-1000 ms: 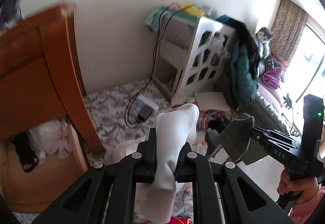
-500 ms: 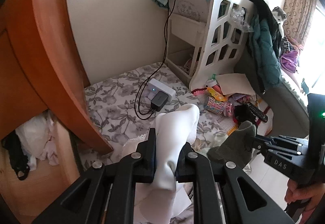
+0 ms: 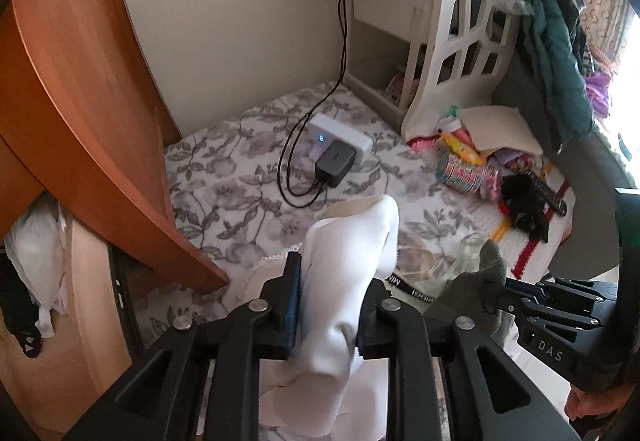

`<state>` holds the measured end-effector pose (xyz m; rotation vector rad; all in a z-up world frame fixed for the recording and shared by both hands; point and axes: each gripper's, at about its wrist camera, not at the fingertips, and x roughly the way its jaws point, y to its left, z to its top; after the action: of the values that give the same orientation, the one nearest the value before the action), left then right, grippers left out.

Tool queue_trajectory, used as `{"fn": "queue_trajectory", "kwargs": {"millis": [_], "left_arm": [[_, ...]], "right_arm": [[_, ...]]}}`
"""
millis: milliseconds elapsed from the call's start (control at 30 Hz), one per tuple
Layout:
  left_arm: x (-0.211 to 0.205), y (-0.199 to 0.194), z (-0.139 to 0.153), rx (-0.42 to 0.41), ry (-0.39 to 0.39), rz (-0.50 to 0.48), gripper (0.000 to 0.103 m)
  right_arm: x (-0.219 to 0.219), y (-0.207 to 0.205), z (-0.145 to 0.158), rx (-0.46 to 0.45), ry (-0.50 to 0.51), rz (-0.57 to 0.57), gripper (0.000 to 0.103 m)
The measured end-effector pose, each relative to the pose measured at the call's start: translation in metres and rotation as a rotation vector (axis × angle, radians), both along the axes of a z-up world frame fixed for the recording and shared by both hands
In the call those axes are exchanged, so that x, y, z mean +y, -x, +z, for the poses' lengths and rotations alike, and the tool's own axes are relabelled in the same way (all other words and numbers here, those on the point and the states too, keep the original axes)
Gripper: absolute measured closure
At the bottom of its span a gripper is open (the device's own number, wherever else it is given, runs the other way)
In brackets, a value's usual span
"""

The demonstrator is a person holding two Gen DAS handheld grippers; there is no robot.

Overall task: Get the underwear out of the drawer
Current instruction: 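Carry the white cloth with the left tool while the right tool carries the grey sock toward the bed, then open the left tool over the bed while the right tool drops the grey sock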

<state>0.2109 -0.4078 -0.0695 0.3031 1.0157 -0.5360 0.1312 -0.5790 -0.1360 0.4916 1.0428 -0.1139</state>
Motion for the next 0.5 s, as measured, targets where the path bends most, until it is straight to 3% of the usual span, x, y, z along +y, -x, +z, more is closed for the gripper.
{"fn": "queue_trajectory", "kwargs": {"millis": [133,300,433,500], "left_arm": [[0.002,0.0,-0.002,0.004,-0.011,0.002,0.071],[0.002,0.007,0.005,-0.01,-0.02,-0.006,0.053],[0.006,0.013,0.01,-0.024,-0.023,-0.006,0.048],[0.009,0.017,0.012,-0.018,-0.022,-0.007,0.048]], "right_arm": [[0.003,0.0,-0.013,0.019,-0.013,0.003,0.089],[0.009,0.0,-0.016,0.029,-0.012,0.019,0.087],[0.012,0.003,-0.011,0.025,-0.012,0.022,0.068],[0.013,0.005,-0.008,0.023,-0.005,0.023,0.067]]}}
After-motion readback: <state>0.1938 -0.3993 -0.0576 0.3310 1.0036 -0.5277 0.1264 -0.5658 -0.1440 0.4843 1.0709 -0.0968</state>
